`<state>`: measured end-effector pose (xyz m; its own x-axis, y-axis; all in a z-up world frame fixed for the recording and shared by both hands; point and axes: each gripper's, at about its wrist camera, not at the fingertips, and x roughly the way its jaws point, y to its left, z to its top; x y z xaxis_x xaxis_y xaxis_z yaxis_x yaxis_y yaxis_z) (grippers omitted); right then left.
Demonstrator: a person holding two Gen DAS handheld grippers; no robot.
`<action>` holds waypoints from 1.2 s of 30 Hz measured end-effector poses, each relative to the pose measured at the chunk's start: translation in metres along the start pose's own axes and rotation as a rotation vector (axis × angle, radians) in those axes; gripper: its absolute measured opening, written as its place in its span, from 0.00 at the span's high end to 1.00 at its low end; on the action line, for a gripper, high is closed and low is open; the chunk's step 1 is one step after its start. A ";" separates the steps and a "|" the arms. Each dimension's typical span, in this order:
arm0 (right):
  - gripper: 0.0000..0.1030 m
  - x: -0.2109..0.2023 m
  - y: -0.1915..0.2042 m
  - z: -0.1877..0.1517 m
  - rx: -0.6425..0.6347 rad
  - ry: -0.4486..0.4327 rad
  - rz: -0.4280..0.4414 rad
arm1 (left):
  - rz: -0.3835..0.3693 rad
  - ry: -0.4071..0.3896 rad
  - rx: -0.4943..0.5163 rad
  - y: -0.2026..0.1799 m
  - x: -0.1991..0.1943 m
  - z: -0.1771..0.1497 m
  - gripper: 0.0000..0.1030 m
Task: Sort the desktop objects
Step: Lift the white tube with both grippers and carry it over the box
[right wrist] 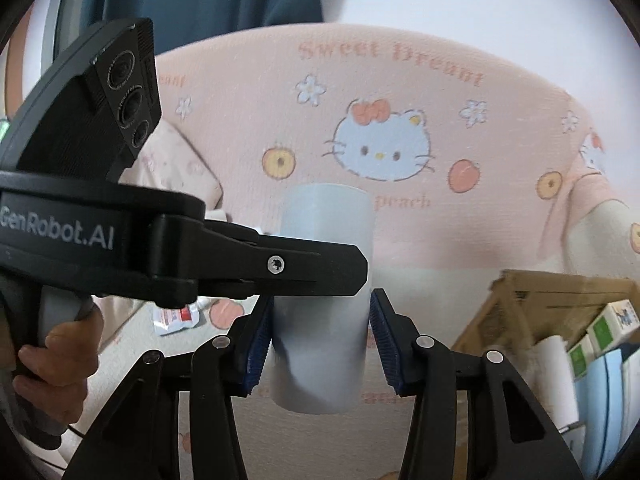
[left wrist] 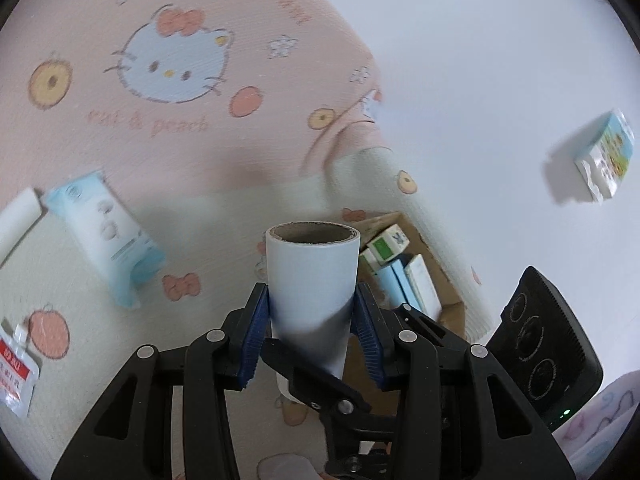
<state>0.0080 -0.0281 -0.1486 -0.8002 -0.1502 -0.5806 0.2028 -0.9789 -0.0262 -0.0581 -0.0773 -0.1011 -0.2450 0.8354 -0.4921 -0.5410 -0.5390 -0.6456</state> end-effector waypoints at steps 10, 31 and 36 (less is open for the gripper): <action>0.55 -0.037 -0.037 0.017 -0.003 -0.042 -0.094 | -0.051 0.067 0.083 -0.051 0.026 0.030 0.55; 0.47 -0.033 -0.193 0.032 0.241 0.287 -0.001 | -0.123 0.351 0.056 -0.114 0.129 0.081 0.55; 0.49 -0.027 -0.209 0.027 0.199 0.301 -0.038 | -0.064 0.424 0.021 -0.113 0.159 0.078 0.55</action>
<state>-0.0279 0.1768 -0.1055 -0.5970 -0.0948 -0.7966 0.0388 -0.9952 0.0894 -0.0990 0.1249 -0.0607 0.1398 0.7464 -0.6506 -0.5621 -0.4811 -0.6728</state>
